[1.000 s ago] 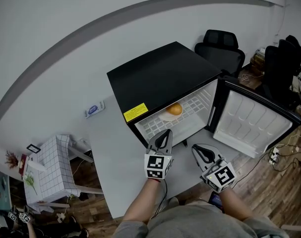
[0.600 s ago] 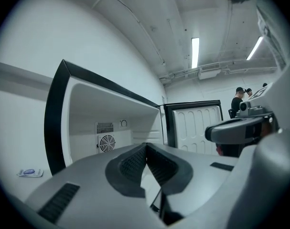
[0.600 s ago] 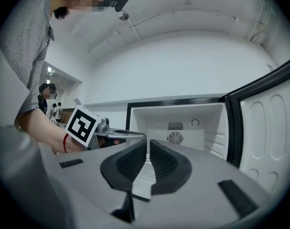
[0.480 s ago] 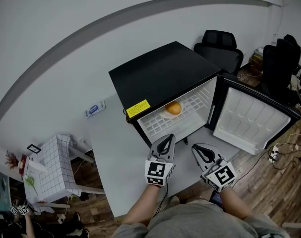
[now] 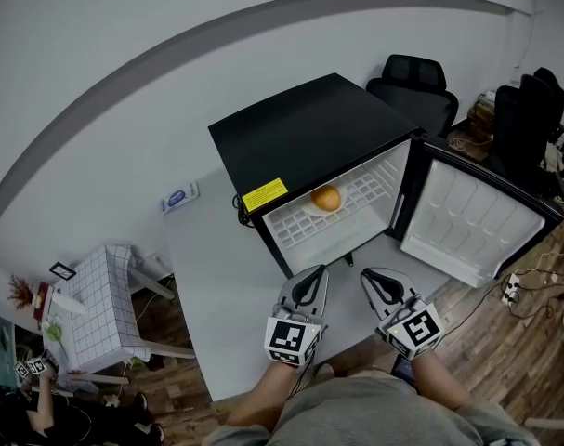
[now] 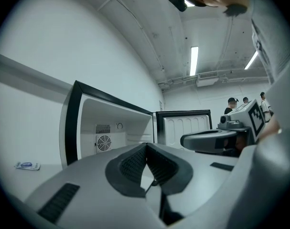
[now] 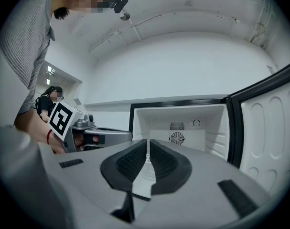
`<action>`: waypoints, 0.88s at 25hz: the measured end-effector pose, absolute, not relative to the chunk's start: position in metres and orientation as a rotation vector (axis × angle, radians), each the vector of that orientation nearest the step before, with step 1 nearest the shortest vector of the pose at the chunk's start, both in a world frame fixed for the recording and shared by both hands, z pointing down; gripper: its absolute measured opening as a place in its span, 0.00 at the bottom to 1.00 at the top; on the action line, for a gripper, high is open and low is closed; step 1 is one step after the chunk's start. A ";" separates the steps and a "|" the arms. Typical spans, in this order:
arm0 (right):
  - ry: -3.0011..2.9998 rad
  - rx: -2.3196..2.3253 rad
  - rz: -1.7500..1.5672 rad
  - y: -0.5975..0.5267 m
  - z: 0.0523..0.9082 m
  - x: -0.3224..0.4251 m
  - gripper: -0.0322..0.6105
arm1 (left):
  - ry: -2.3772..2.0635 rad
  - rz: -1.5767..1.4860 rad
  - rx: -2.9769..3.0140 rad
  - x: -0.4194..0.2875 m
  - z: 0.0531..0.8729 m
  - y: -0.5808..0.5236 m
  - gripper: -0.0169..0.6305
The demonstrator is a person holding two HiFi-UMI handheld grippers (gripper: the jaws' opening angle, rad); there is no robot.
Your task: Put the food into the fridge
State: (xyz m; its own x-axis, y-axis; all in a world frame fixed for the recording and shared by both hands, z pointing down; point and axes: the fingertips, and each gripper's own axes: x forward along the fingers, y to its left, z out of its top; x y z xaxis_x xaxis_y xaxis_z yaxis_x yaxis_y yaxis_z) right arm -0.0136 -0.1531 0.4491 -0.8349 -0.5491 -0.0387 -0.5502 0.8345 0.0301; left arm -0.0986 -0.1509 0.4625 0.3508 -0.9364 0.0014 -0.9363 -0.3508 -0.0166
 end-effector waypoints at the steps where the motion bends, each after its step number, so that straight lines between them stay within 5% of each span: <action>1: 2.977 -0.879 0.062 -0.151 0.447 -0.015 0.07 | 1.787 -0.007 -2.574 -0.099 0.462 -0.147 0.04; 22: 2.971 -0.814 0.080 -0.123 0.441 -0.027 0.07 | 1.818 0.087 -2.569 -0.107 0.456 -0.104 0.04</action>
